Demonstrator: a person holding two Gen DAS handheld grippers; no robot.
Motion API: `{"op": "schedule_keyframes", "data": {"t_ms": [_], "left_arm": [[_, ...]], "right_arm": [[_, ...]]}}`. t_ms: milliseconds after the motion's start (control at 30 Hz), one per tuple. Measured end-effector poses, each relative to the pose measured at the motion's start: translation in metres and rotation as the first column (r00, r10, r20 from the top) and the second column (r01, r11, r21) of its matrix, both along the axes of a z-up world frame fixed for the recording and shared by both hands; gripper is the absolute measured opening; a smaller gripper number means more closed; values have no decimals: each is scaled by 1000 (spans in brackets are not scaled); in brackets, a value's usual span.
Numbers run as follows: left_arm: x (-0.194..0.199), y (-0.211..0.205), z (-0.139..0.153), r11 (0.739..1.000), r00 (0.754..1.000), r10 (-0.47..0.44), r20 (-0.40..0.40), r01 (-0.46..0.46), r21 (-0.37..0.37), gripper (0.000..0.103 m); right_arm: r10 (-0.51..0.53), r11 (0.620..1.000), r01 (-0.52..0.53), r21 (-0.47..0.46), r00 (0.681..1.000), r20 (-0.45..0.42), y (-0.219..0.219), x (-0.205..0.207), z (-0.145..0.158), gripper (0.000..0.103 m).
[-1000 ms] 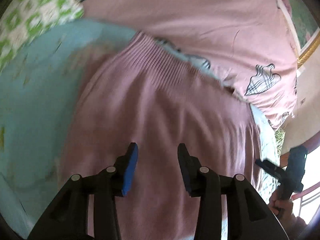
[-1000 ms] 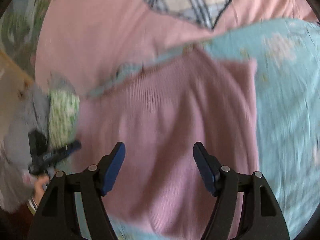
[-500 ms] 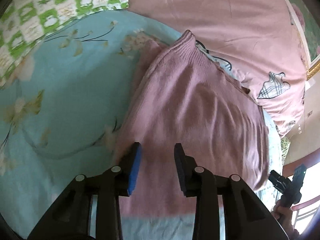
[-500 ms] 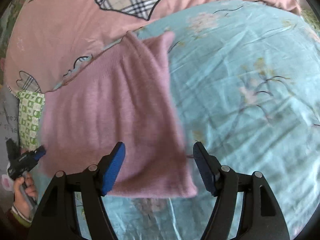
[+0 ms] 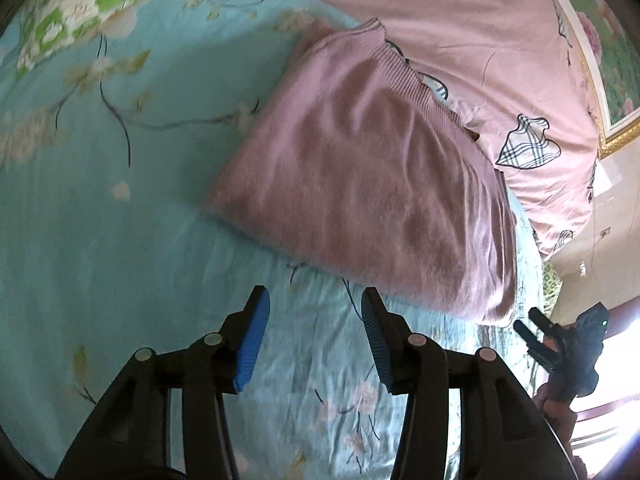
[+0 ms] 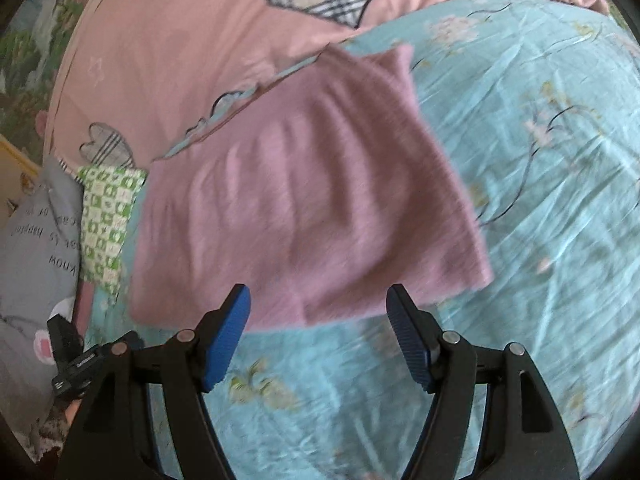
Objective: Fold small clothes
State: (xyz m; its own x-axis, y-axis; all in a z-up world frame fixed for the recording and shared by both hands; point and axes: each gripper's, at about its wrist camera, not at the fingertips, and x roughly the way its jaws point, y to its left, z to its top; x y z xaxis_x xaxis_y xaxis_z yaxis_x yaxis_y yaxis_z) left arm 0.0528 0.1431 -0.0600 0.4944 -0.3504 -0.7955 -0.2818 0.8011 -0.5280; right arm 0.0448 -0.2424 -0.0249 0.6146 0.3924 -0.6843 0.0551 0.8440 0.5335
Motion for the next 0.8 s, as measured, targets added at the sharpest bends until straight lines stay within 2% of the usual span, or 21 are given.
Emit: {"op": "schedule_keyframes", "data": {"t_ms": [167,333,433,500,633,667,733,767,800], "left_arm": [[7,-1,-6,997,998,65,16,-64,-31,57],[26,5,-25,983,986,166,-19,-167,-75,58],[33,10,-31,967,972,235,4,-233,-107,58],[40,10,-31,962,967,255,14,-252,-104,58],[60,8,-28,961,961,274,33,-272,-46,56],[66,6,-27,964,963,266,35,-265,-19,55],[77,1,-23,970,970,241,39,-242,19,41],[81,-2,-22,974,973,225,44,-226,12,25],[84,-5,-19,977,976,212,52,-213,13,16]], "right_arm": [[58,998,-58,1,998,-13,21,-3,-6,71],[81,997,-81,10,997,-15,28,-1,-5,71],[89,996,-89,8,996,-15,28,1,-3,71],[92,996,-92,12,996,-16,26,2,-3,71],[86,996,-86,15,996,-26,18,6,-5,71],[83,996,-83,17,996,-29,15,6,-7,71],[75,997,-74,29,996,-36,10,10,-9,71],[72,997,-70,36,997,-35,7,12,-10,71],[68,997,-67,42,997,-33,4,13,-10,71]]}}
